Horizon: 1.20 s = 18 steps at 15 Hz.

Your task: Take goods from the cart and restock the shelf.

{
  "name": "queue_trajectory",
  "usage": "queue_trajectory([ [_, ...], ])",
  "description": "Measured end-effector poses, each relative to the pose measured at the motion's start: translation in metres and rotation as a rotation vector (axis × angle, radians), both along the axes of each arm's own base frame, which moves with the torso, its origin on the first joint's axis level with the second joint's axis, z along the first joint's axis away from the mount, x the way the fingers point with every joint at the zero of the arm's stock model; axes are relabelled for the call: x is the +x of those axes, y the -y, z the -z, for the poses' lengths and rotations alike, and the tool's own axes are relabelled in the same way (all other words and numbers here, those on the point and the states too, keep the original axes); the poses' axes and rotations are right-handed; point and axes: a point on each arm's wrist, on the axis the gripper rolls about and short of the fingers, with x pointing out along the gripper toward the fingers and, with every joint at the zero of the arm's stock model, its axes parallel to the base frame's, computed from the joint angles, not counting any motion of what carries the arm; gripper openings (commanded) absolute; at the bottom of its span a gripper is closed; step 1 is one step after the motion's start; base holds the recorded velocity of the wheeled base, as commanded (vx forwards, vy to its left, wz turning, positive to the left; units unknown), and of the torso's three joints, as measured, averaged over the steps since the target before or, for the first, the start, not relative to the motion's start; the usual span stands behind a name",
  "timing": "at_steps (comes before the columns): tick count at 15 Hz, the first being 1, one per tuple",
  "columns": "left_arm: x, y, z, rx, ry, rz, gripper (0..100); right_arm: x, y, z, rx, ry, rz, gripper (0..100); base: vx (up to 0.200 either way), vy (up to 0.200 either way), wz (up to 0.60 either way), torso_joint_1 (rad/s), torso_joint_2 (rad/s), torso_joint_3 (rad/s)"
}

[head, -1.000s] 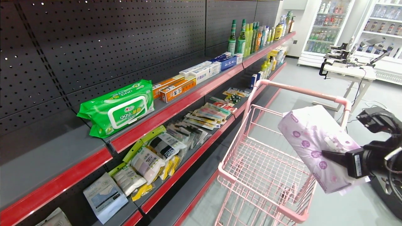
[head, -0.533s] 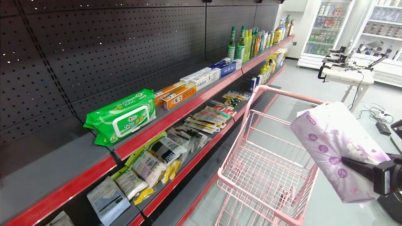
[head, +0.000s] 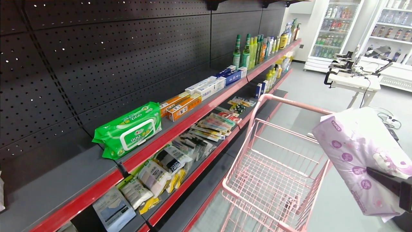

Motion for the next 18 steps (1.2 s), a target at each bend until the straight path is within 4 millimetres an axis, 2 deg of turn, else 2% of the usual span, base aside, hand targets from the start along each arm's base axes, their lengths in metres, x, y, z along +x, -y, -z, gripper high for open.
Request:
queue_trajectory([
  [9,0.0000,0.0000,0.0000,0.000,0.000,0.000,100,-0.0017,0.0007,0.0011,-0.021,0.001,-0.002,0,0.000,0.000,0.00,0.152,-0.33,-0.179],
  [18,0.0000,0.0000,-0.0001,0.000,0.000,0.000,100,0.0039,0.0017,0.0027,-0.045,-0.017,0.025,0,0.000,0.000,0.00,0.062,-0.14,-0.072],
])
